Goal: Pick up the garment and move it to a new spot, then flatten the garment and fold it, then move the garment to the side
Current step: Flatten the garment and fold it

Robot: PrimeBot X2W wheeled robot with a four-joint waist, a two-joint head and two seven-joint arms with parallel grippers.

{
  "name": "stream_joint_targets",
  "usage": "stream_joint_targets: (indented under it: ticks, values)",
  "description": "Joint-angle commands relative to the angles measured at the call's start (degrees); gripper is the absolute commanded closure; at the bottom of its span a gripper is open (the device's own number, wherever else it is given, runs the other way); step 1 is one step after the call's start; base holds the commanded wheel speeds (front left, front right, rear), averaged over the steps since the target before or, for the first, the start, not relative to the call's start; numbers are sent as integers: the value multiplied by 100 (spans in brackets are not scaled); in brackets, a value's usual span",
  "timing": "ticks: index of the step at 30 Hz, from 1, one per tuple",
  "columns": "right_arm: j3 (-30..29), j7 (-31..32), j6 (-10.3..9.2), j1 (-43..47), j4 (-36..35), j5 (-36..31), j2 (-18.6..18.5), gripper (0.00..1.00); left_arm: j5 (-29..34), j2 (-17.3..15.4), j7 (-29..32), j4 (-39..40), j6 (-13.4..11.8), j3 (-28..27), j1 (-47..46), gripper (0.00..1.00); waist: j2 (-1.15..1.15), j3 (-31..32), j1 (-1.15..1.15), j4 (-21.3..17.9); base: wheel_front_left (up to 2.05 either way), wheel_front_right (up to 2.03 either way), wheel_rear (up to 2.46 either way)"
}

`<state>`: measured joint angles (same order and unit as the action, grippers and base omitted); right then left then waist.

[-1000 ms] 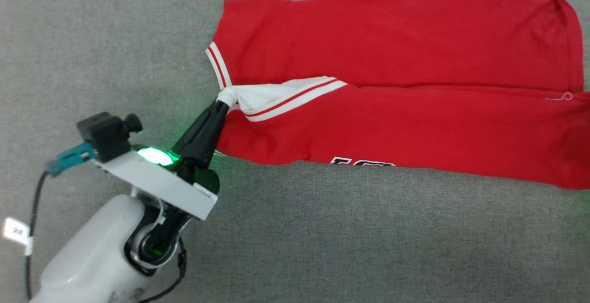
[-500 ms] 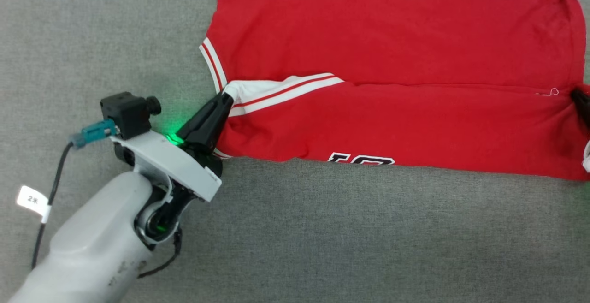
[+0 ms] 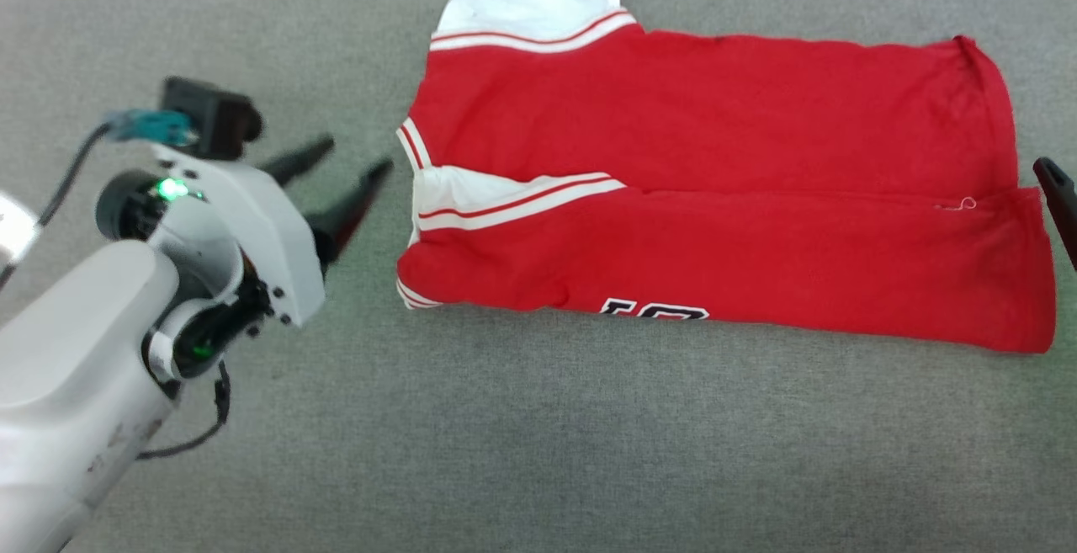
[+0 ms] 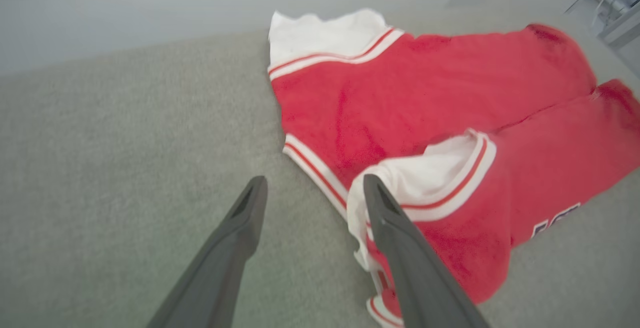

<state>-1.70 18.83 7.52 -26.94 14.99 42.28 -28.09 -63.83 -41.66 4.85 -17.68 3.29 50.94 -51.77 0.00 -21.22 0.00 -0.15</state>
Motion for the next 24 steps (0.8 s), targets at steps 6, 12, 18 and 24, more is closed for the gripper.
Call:
stream_joint_targets:
  ticks: [6, 12, 18, 24]
  values:
    - [47, -30, -6, 137, -41, 80, 12, 0, -597, -343, 2339, 894, -376, 565, -180, 0, 0, 206, 0, -101, 0, 0, 0]
    - [158, -73, -6, 57, -28, 148, 99, 0, -1051, -320, 3053, 1128, -703, 620, -124, 0, 0, 36, 0, -312, 0, 0, 0]
    - [211, -114, -6, -51, -53, 202, 131, 0, -1273, -170, 3242, 676, -761, 658, -31, 0, 0, -169, 0, -500, 0, 0, 0]
    - [336, -68, -6, -149, -158, 240, 48, 0, -1509, 80, 3329, -16, -542, 703, 91, 52, 0, -334, 0, -698, 0, 0, 0]
